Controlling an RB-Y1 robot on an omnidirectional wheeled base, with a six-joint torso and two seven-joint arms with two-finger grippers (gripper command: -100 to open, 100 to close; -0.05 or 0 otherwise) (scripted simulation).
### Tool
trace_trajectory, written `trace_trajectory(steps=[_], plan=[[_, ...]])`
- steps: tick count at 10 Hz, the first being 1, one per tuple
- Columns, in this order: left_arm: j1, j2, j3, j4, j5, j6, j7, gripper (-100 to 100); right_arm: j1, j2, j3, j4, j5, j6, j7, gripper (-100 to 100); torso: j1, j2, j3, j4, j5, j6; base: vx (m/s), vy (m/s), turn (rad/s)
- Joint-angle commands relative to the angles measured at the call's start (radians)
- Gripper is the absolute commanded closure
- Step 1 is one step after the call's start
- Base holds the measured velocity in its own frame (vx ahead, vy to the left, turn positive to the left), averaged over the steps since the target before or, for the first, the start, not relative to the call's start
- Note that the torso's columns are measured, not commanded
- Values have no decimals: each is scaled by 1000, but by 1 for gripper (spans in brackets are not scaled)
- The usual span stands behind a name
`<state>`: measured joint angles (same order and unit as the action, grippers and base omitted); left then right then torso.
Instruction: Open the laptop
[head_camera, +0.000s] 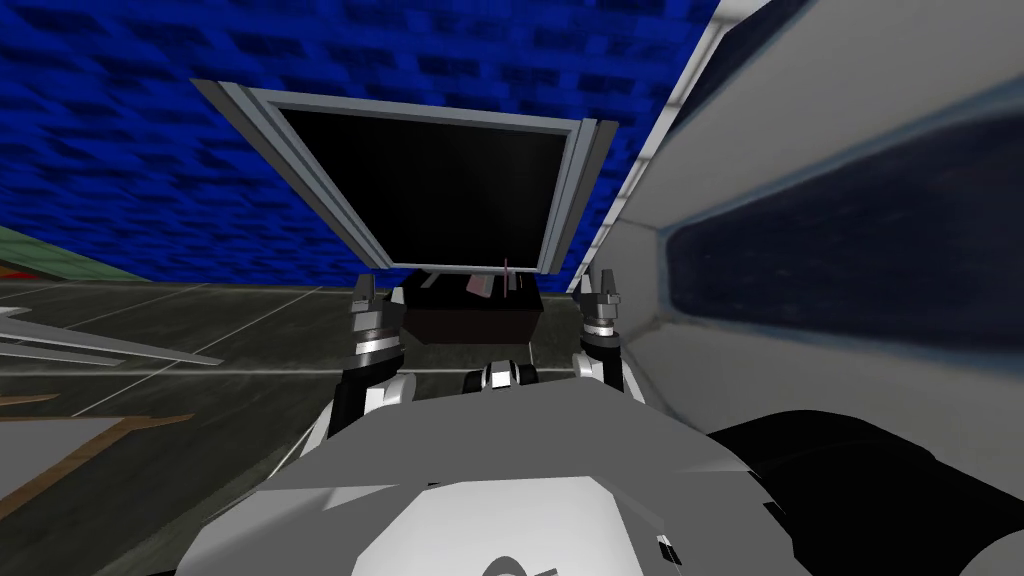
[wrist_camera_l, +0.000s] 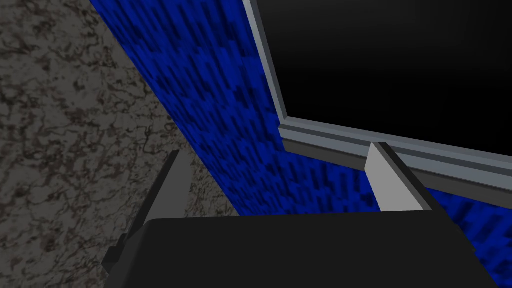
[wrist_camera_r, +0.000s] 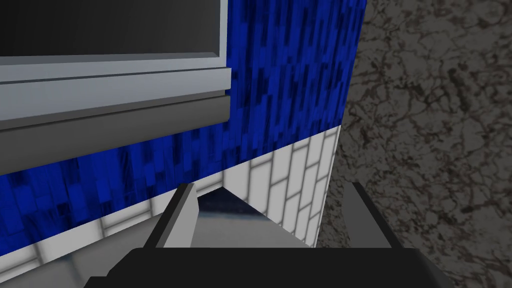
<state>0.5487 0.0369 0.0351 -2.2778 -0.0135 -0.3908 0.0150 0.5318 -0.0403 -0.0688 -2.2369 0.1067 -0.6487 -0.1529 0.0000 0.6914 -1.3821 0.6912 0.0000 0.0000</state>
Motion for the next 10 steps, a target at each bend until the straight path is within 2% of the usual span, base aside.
trace_trajectory(steps=[1,5,10], plan=[[-25,55,12,48,-16,10,-11,-100,0,0,0,0,0,0,0,0,-2,33,-69,33,0,0,27,-98,34],[-69,84,33,132,-45,26,-31,-100,0,0,0,0,0,0,0,0,1,45,-95,46,0,0,52,-124,27],[-141,96,68,264,-91,52,-63,-100,0,0,0,0,0,0,0,0,-1,47,-93,47,0,0,53,-146,32]])
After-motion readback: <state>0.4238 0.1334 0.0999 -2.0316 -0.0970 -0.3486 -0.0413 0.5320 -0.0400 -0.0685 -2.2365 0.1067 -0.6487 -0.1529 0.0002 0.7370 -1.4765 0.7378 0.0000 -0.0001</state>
